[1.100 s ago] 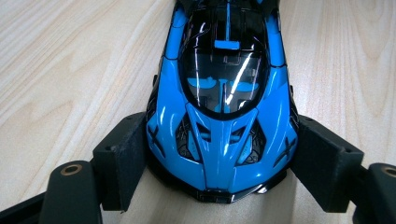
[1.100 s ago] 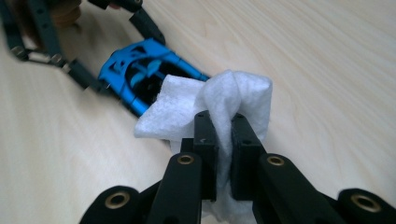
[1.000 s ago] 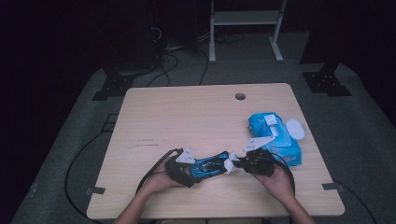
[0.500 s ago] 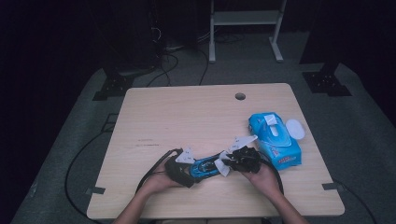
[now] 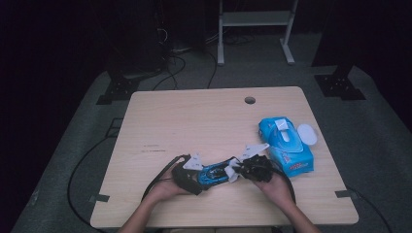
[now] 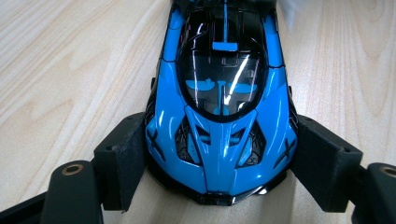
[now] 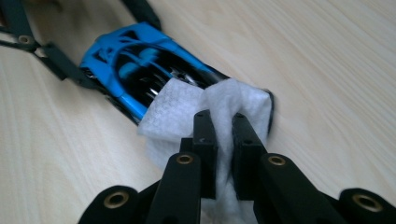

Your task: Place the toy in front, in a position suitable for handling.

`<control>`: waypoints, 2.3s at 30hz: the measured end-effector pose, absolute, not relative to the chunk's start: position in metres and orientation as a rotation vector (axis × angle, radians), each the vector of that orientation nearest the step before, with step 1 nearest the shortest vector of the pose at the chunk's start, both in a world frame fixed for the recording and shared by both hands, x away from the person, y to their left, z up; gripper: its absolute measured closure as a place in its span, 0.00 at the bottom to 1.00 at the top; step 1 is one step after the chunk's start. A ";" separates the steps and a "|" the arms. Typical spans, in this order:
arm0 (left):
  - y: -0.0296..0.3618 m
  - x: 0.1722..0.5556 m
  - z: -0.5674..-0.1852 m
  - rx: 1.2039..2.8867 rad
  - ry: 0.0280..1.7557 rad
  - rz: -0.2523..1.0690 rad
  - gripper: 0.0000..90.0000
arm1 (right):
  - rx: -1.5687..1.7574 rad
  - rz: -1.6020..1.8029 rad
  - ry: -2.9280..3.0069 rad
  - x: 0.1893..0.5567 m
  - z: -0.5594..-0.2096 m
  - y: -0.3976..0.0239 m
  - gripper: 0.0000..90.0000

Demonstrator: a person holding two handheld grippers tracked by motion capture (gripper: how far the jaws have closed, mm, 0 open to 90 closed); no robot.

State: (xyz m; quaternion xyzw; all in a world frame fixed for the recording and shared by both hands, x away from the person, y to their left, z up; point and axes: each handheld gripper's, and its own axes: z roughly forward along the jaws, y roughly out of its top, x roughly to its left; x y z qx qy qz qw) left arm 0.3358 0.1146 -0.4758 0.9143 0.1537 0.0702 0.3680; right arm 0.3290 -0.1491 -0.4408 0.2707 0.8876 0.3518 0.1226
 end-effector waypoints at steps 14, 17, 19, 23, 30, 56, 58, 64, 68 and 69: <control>0.115 0.336 -0.476 2.350 0.389 0.181 0.27 | 0.858 1.063 2.521 0.353 -0.438 -0.141 0.92; 0.114 0.336 -0.476 2.349 0.392 0.179 0.27 | 0.973 1.112 2.515 0.363 -0.442 -0.153 0.92; 0.114 0.336 -0.476 2.350 0.388 0.177 0.27 | 0.949 1.118 2.505 0.362 -0.443 -0.149 0.92; 0.115 0.336 -0.476 2.351 0.390 0.181 0.27 | 0.888 1.080 2.543 0.360 -0.441 -0.143 0.92; 0.114 0.336 -0.476 2.344 0.393 0.178 0.28 | 0.881 1.123 2.583 0.330 -0.434 -0.177 0.92; 0.114 0.336 -0.476 2.345 0.394 0.175 0.28 | 0.775 1.227 2.717 0.332 -0.438 -0.121 0.92; 0.115 0.336 -0.476 2.344 0.391 0.176 0.28 | 0.734 1.241 2.714 0.330 -0.444 -0.108 0.92; 0.115 0.336 -0.476 2.341 0.386 0.177 0.28 | 0.744 1.135 2.694 0.335 -0.438 -0.122 0.92; 0.115 0.337 -0.476 2.345 0.386 0.177 0.28 | 0.863 1.139 2.638 0.340 -0.434 -0.156 0.92; 0.114 0.337 -0.476 2.344 0.387 0.176 0.28 | 0.869 1.167 2.631 0.338 -0.431 -0.160 0.92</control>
